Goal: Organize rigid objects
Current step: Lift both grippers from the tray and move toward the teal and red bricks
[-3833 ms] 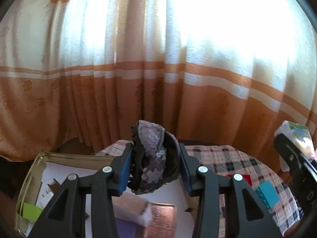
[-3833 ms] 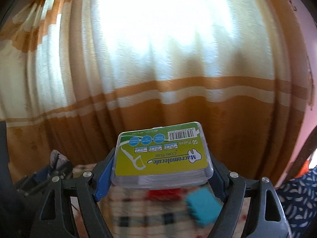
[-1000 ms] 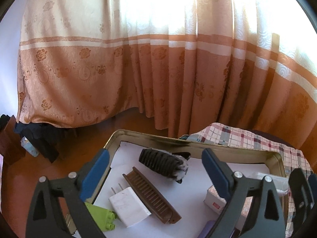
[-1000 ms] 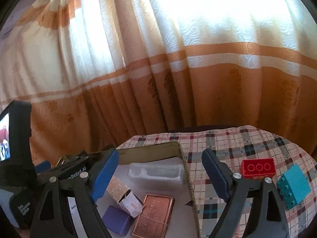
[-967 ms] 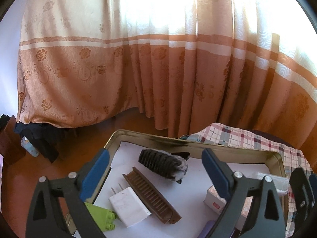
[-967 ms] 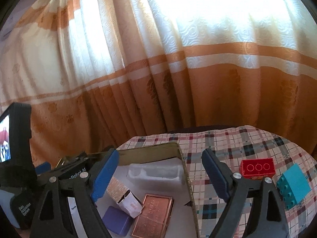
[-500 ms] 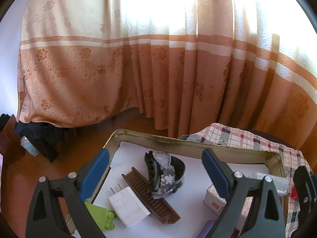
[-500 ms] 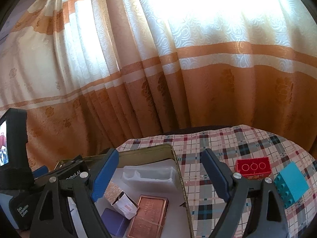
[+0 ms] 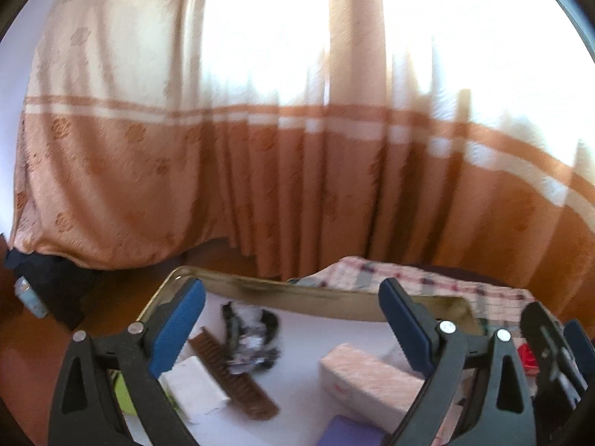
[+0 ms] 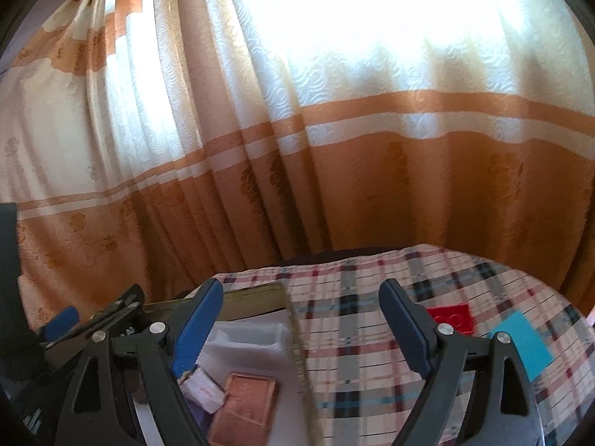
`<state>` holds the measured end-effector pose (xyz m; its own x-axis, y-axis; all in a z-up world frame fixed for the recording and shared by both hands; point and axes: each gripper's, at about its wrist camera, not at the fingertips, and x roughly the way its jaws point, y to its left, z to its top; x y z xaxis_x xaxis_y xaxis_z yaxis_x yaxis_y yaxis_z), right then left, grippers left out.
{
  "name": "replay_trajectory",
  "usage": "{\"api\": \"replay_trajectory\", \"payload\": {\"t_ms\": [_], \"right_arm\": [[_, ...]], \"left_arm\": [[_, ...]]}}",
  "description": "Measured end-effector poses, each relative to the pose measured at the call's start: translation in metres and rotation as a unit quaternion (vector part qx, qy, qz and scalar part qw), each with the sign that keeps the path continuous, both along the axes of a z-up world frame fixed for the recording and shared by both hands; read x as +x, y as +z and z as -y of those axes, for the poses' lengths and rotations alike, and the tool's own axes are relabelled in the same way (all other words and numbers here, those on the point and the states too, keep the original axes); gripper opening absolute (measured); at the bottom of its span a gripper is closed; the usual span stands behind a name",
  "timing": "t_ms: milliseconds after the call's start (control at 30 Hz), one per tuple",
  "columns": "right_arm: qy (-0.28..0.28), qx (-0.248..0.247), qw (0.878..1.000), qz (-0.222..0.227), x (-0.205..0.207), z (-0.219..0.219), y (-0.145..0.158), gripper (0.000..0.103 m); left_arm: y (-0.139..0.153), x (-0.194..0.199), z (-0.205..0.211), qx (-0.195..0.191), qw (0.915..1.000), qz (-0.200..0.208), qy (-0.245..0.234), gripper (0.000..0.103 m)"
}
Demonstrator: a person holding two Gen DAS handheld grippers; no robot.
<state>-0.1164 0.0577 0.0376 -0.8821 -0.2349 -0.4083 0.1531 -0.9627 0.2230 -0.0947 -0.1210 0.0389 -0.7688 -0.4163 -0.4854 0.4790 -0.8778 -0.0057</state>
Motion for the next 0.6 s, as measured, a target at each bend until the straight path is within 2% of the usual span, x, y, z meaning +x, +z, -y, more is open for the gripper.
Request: {"api": "replay_trajectory", "payload": {"t_ms": [167, 367, 600], "right_arm": [[-0.025, 0.019, 0.999, -0.012, 0.002, -0.017, 0.003, 0.088], [-0.057, 0.021, 0.998, -0.012, 0.005, -0.046, 0.002, 0.088], [-0.095, 0.030, 0.995, -0.004, 0.003, -0.073, -0.002, 0.088]], "left_arm": [[0.005, 0.002, -0.019, -0.014, 0.9993, -0.016, -0.031, 0.096], [0.004, 0.000, -0.034, 0.007, 0.9971, -0.016, -0.074, 0.096], [-0.002, -0.002, -0.054, 0.045, 0.9909, -0.006, -0.127, 0.096]]}}
